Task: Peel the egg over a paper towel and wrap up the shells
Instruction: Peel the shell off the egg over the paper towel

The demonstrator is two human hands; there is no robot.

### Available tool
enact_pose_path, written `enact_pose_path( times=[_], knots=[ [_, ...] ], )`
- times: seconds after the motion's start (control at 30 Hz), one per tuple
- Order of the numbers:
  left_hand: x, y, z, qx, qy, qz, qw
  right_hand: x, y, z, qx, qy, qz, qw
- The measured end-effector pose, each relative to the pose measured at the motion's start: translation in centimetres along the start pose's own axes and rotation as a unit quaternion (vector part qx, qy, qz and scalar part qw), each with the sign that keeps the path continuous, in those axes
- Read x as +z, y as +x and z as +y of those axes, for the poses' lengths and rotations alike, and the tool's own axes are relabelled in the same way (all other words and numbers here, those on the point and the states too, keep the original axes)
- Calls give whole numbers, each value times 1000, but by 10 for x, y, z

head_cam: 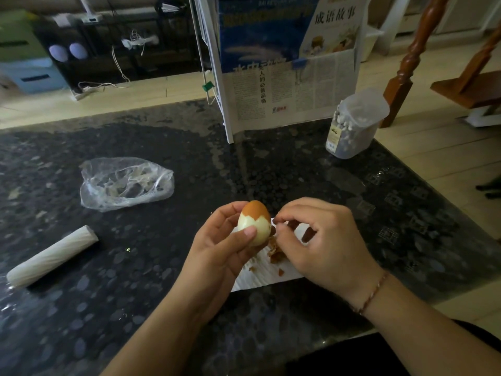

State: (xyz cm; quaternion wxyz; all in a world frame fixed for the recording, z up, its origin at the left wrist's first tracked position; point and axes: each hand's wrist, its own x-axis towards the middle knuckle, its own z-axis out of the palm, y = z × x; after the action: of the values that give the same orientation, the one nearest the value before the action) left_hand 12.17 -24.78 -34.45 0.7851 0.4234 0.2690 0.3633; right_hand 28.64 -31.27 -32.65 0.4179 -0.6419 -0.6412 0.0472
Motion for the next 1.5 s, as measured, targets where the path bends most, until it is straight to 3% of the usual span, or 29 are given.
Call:
enact_pose_path(
  times=[0.23, 0.57, 0.77, 1.1, 1.3, 1.5],
  knots=[
    [3, -1, 1, 10, 41, 6, 999, -4, 1, 2, -35, -24, -13, 999],
    [4, -2, 8, 9, 118, 30, 993, -5, 3, -2, -168, -211, 7, 963],
    [1, -2, 4, 0, 76, 14, 997, -3, 2, -1, -136, -191, 23, 972],
    [-2, 1, 3, -49, -90, 2, 995, -4, 3, 5, -29, -111, -25, 993],
    [-4, 3, -2, -36, -54, 45, 997, -3, 2, 8, -33, -222, -85, 971],
    [-7, 1, 3, -28, 65, 35, 997, -10, 2, 5, -40, -135, -51, 989]
  ],
)
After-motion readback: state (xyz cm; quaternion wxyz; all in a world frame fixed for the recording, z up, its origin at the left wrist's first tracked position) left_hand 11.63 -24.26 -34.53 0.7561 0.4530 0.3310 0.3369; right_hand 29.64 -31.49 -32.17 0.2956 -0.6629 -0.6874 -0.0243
